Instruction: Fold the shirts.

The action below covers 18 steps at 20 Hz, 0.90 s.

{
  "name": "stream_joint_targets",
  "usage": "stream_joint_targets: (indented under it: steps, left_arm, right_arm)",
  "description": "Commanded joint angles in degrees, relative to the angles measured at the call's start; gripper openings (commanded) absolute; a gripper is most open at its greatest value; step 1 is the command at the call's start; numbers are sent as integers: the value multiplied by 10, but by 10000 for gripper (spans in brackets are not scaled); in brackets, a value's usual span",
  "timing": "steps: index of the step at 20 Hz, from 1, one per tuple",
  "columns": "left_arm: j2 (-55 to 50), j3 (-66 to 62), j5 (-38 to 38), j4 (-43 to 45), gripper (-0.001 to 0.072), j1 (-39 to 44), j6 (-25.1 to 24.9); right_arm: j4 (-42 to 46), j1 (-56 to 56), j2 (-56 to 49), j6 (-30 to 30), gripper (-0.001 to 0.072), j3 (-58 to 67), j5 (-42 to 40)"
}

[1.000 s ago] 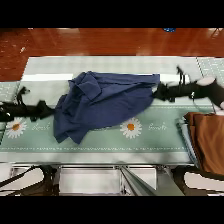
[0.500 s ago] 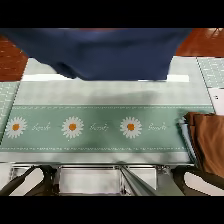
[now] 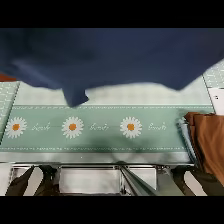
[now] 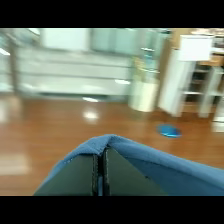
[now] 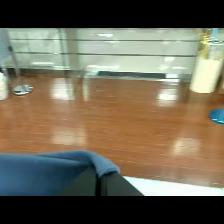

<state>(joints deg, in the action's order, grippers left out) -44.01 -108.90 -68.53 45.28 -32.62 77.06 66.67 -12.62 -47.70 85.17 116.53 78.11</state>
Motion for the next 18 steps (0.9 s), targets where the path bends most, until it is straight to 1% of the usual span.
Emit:
stream_joint_targets:
  steps: [1, 3, 5, 6, 7, 9, 11, 14, 16, 18]
  left_arm:
    - [74, -12, -12, 217, 22, 103, 38]
    - [103, -12, -41, 351, 23, 202, 81]
    - [115, -12, -93, 431, 22, 275, 118]
    - [115, -12, -129, 464, 22, 297, 143]
    - [112, -9, -157, 485, 23, 309, 151]
    - [106, 10, -189, 497, 22, 312, 159]
    - [97, 59, -190, 497, 22, 312, 178]
    - [66, 170, -187, 496, 23, 312, 178]
    - [29, 250, -143, 496, 23, 312, 178]
    - [-24, 301, -70, 488, 23, 312, 189]
  right_arm:
    - [46, -2, 69, 9, 32, -32, 45]
    - [53, -2, 86, 14, 32, -42, 57]
    - [53, -2, 99, 20, 32, -61, 65]
    - [53, -2, 101, 28, 32, -70, 75]
    - [54, -1, 101, 30, 32, -77, 83]
    - [53, -1, 100, 34, 32, -108, 85]
    - [51, -1, 100, 36, 32, -168, 85]
    - [9, -1, 89, 25, 32, -288, 76]
    - [-20, -1, 61, 0, 32, -363, 31]
    - [-31, 0, 5, -21, 32, -413, -31]
